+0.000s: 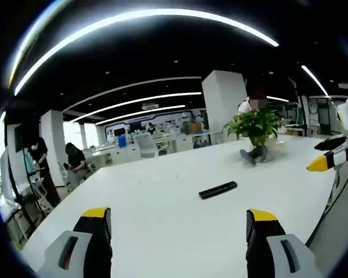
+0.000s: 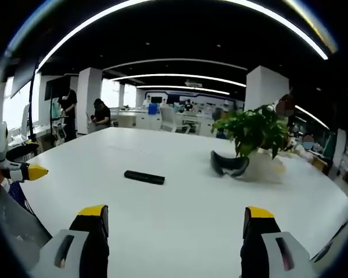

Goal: Press the specified remote control buttons in sequence, fully releasing each button before pressing the next.

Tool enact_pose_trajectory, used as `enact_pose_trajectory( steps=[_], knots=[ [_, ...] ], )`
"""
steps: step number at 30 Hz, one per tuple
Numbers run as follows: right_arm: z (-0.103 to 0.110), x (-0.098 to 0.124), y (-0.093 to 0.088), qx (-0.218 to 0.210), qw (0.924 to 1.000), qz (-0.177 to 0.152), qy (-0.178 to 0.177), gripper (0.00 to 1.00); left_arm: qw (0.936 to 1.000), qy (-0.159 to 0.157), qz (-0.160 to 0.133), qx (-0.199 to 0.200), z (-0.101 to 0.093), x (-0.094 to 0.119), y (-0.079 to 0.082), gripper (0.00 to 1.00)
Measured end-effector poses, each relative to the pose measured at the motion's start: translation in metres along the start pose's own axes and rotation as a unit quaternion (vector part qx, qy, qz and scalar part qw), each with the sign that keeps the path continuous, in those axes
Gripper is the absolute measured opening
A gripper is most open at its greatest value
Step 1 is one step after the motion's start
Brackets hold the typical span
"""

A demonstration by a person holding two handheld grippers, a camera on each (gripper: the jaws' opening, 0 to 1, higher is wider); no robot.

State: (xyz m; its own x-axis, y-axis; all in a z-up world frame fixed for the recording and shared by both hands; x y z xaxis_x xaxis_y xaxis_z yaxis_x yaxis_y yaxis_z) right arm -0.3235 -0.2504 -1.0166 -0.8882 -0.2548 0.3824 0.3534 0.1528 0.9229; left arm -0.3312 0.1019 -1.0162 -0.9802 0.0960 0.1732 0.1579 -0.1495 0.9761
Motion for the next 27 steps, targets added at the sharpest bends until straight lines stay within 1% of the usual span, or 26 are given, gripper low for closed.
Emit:
enact_pose_trajectory(
  steps=[1,2,3,6,7,8,11,13,16,17,19,21,23,25,27],
  knots=[
    [0.001,-0.001,-0.001,0.006,1.0,0.006,0.001,0.95,0.9992,-0.003,-0.034,0.022,0.001,0.002,0.006,1.0],
    [0.003,0.0,-0.001,0.01,0.9999,0.005,0.002,0.94,0.9979,-0.003,-0.058,0.028,0.001,0.002,0.009,1.0],
    [0.004,0.0,0.0,0.016,0.9999,0.002,0.003,0.94,0.9973,-0.003,-0.066,0.033,0.002,0.004,0.009,1.0],
    [0.003,0.001,0.0,0.018,0.9998,0.001,0.001,0.93,0.9985,-0.007,-0.042,0.034,0.001,0.001,0.006,1.0],
    [0.003,0.001,0.0,0.016,0.9999,0.002,0.001,0.93,0.9996,-0.009,-0.012,0.024,0.001,0.0,0.001,1.0],
    [0.002,0.001,0.0,0.014,0.9999,0.001,0.001,0.93,0.9998,-0.009,-0.001,0.017,0.001,-0.001,-0.001,1.0],
    [0.001,0.001,0.0,0.013,0.9999,0.0,-0.001,0.92,0.9998,-0.011,-0.01,0.012,-0.001,-0.001,0.0,1.0],
    [0.002,0.0,-0.001,0.015,0.9999,0.005,0.0,0.92,0.9997,-0.018,-0.013,0.007,-0.003,-0.002,0.001,0.99],
    [0.004,-0.001,-0.001,0.022,0.9997,0.008,0.005,0.92,0.9997,-0.024,-0.01,0.001,-0.006,-0.002,0.0,0.99],
    [0.004,-0.001,-0.001,0.024,0.9997,0.009,0.005,0.92,0.9996,-0.026,-0.005,0.001,-0.006,-0.002,-0.001,0.99],
    [0.004,-0.001,-0.001,0.023,0.9997,0.01,0.005,0.92,0.9997,-0.025,0.001,-0.003,-0.005,-0.003,-0.003,0.99],
    [0.003,-0.001,-0.001,0.022,0.9997,0.01,0.004,0.92,0.9998,-0.019,0.0,-0.006,-0.004,-0.003,-0.003,0.99],
    [0.003,-0.001,-0.002,0.023,0.9997,0.012,0.003,0.92,0.9999,-0.017,0.0,0.0,-0.003,-0.003,-0.003,0.99],
    [0.003,-0.002,-0.002,0.025,0.9996,0.014,0.004,0.92,0.9998,-0.017,0.01,0.006,-0.002,-0.003,-0.005,0.99],
    [0.004,-0.003,-0.003,0.028,0.9994,0.019,0.005,0.92,0.9998,-0.016,0.012,0.006,-0.002,-0.003,-0.006,0.99]
  ],
)
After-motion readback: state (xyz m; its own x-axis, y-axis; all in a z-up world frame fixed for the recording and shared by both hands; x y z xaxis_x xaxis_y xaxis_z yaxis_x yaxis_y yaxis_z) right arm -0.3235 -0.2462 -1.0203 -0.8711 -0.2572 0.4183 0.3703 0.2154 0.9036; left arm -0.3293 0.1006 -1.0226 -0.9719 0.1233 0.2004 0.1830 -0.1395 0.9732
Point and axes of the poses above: the point that each gripper's makers call its tool centre point, and the gripper's own axes: x roughly backward along the fingers, z roughly to its left, y roughly out of its top, the point moved 10 cm from there along x, roughly backward along the fingers, and after that the axes turned 5 degrees about y, right-handed, at the moved point
